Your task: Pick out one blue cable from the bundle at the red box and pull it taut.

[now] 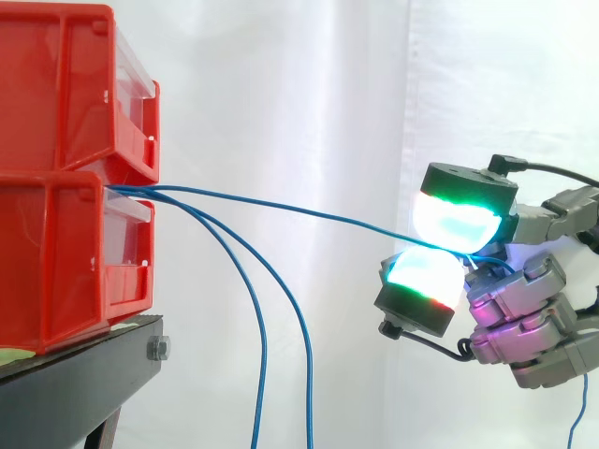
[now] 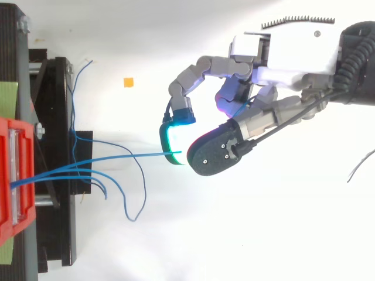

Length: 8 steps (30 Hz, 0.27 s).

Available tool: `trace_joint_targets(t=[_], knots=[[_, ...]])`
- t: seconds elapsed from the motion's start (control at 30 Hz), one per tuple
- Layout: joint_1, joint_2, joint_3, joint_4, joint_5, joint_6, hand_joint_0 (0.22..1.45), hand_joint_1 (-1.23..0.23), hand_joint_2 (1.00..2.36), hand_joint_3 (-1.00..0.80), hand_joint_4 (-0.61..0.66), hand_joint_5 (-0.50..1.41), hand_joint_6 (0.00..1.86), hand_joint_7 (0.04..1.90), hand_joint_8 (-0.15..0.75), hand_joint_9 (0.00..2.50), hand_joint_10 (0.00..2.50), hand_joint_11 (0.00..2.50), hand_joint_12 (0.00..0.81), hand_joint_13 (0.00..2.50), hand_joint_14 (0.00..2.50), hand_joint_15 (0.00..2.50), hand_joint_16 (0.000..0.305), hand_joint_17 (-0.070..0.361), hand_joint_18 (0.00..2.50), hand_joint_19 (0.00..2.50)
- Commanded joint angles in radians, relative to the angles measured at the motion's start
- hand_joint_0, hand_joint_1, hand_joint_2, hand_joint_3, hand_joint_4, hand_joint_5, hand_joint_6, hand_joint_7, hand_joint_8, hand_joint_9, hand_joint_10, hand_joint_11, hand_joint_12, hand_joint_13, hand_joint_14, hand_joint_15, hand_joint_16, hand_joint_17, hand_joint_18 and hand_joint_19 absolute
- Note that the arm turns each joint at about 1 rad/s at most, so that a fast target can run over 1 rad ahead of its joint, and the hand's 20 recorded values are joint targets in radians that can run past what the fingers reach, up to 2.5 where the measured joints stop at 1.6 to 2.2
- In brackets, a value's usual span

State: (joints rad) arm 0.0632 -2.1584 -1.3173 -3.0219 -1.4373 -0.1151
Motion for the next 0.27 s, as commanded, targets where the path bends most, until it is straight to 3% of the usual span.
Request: trace_joint_targets(t=[0.0,0.23], knots=[[0.000,0.000,0.000,0.000,0.000,0.000,0.75,-0.72,1.02,-0.30,-0.13,-0.20,0.94,1.13,0.307,1.21,2.50,1.64,0.358,0.87,2.50,1.49,0.043,0.097,1.42,2.20],[0.000,0.000,0.001,0.000,0.000,0.000,0.76,-0.72,1.02,-0.30,-0.13,-0.20,0.94,1.13,0.315,1.21,2.50,1.63,0.364,0.87,2.50,1.49,0.043,0.097,1.42,2.20]])
